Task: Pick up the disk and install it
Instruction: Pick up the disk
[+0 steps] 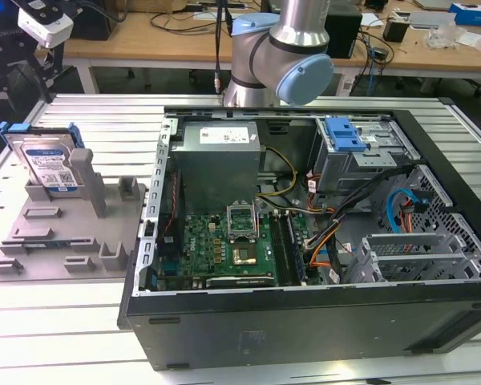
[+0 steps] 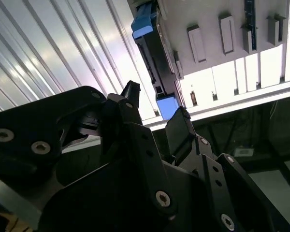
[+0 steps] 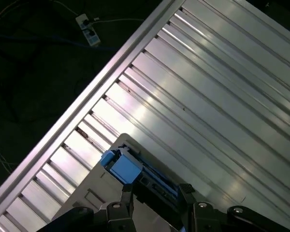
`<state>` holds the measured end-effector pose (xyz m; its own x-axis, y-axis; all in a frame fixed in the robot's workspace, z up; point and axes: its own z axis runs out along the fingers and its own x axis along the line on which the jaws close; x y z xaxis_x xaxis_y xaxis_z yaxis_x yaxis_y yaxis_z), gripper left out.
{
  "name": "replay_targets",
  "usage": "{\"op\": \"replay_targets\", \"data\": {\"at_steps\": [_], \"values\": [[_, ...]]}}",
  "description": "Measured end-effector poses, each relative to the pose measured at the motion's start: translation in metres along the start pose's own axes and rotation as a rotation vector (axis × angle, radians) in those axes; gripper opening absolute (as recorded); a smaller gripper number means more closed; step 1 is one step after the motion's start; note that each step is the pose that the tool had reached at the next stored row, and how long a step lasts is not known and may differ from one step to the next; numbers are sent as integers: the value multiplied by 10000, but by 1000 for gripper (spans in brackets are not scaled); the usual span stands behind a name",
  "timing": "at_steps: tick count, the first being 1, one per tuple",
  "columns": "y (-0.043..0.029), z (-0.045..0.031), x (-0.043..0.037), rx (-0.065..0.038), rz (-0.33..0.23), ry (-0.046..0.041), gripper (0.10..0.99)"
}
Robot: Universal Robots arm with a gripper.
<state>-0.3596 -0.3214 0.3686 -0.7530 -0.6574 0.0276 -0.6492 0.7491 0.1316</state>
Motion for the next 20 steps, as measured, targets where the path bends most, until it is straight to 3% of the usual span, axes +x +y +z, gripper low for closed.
{"op": "replay_targets", "data": {"at_steps": [20], "values": [[0, -1, 0, 148, -4023, 504, 494]]}}
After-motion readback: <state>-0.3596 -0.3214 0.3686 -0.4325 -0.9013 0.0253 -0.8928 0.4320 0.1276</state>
